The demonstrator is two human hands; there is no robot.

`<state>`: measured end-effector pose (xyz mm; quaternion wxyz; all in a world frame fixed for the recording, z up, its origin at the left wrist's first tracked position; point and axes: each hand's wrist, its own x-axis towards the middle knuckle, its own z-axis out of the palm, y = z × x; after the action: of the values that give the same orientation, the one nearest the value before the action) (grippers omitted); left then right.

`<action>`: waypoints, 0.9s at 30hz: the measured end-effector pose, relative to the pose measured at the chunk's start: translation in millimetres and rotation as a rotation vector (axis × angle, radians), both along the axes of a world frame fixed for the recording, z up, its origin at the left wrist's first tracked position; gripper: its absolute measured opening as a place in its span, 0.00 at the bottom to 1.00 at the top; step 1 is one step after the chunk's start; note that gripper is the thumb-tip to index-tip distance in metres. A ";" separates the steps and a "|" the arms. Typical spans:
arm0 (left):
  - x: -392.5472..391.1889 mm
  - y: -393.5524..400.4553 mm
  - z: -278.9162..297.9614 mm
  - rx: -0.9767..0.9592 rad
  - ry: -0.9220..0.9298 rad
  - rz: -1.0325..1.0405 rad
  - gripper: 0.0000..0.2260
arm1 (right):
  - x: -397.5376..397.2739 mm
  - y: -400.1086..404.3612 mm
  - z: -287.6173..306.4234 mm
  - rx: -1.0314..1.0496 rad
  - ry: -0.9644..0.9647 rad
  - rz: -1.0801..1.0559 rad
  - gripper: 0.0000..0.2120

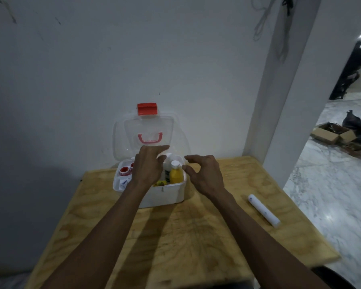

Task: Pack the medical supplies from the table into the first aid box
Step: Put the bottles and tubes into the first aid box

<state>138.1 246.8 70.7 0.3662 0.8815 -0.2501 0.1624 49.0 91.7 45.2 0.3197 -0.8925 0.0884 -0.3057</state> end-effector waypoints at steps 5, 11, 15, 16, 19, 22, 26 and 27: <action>-56.7 -10.0 16.1 -0.192 -0.136 0.070 0.12 | -36.3 -29.5 4.8 0.039 -0.067 -0.118 0.16; -116.4 -50.4 -4.5 -0.162 0.040 -0.030 0.15 | -93.0 -83.0 -0.6 0.065 -0.001 -0.282 0.14; -141.7 -85.7 -37.3 0.057 0.231 -0.029 0.21 | -119.1 -110.4 -13.0 0.070 0.198 -0.350 0.17; -144.9 -93.6 -44.8 0.117 0.293 -0.025 0.23 | -123.0 -114.5 -18.0 0.070 0.255 -0.360 0.18; -152.0 -112.4 -57.5 0.257 0.412 -0.012 0.26 | -129.8 -119.6 -32.4 0.064 0.376 -0.359 0.20; -156.7 -124.2 -62.4 0.331 0.447 -0.021 0.27 | -128.5 -119.3 -41.0 0.064 0.420 -0.339 0.19; -151.2 -136.1 -66.1 0.363 0.457 0.014 0.27 | -122.6 -122.1 -50.6 0.099 0.431 -0.335 0.18; -149.4 -138.8 -66.6 0.359 0.454 0.017 0.27 | -121.8 -123.0 -52.2 0.111 0.433 -0.334 0.17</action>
<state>-11.4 108.0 4.1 0.2494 0.9481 -0.1789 -0.0831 -72.8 -31.3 -7.0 0.2868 -0.8913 0.3172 -0.1509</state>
